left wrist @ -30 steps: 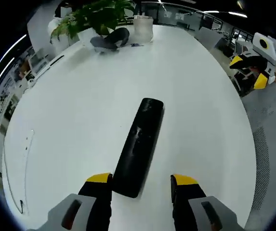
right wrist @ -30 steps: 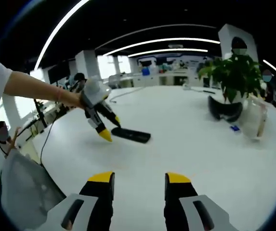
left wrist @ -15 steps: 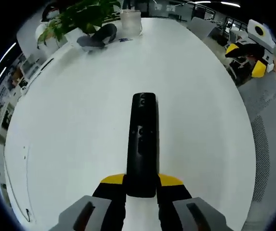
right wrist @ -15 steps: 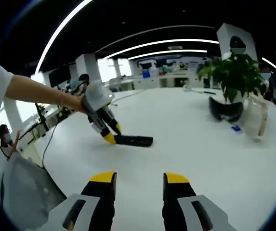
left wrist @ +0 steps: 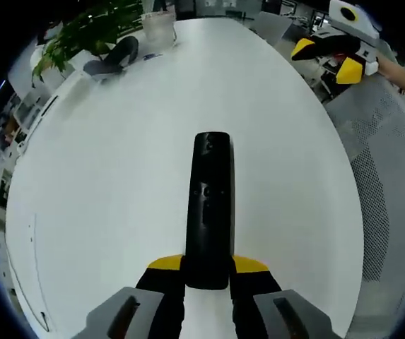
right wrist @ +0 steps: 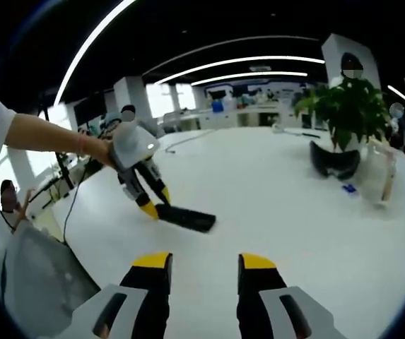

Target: Press the specified remote control buttons in sequence, fully releasing each button before pressing the next.

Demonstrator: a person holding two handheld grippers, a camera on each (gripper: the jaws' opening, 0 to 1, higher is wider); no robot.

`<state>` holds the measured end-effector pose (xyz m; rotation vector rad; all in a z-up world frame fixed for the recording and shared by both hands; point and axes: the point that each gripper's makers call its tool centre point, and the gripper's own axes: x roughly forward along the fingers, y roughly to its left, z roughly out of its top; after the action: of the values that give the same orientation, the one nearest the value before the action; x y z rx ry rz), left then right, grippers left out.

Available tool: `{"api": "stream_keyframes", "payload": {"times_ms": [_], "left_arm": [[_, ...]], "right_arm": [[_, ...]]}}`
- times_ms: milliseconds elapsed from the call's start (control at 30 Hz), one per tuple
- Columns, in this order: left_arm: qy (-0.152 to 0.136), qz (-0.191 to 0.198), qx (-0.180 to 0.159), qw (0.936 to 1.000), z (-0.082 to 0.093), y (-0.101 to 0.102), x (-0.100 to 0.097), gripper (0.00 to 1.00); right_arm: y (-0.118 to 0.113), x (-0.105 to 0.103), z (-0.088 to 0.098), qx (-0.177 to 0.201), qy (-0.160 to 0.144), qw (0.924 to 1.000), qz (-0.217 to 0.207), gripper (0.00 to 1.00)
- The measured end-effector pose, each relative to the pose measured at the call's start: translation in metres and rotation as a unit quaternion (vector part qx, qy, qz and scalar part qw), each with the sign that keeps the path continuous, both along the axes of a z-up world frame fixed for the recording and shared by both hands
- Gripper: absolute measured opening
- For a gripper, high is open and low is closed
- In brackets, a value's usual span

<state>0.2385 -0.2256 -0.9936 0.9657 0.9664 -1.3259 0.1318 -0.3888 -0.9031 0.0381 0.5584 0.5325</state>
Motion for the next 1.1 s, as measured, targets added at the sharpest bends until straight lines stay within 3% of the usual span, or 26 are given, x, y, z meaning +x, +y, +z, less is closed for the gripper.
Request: {"api": "stream_keyframes", "payload": {"times_ms": [467,667,900,1033,1100], "left_arm": [[0.0,-0.003,0.016,0.9999,0.0,0.007,-0.026,0.23],[-0.004,-0.03,0.047,0.9985,0.0,0.011,-0.047,0.23],[-0.005,-0.025,0.034,0.9991,0.001,0.014,-0.049,0.24],[-0.039,-0.103,0.031,0.9934,0.002,0.009,-0.05,0.25],[-0.042,-0.105,0.03,0.9931,0.002,0.009,-0.052,0.25]], "right_arm": [[0.002,-0.001,-0.001,-0.001,0.001,1.0,0.005,0.33],[0.003,-0.002,-0.001,-0.001,0.002,1.0,0.008,0.33],[0.005,-0.003,-0.001,0.001,0.003,0.9999,0.013,0.33],[0.008,-0.004,0.0,0.005,0.001,0.9998,0.019,0.34],[0.008,-0.004,0.002,0.008,-0.002,0.9998,0.018,0.34]]}}
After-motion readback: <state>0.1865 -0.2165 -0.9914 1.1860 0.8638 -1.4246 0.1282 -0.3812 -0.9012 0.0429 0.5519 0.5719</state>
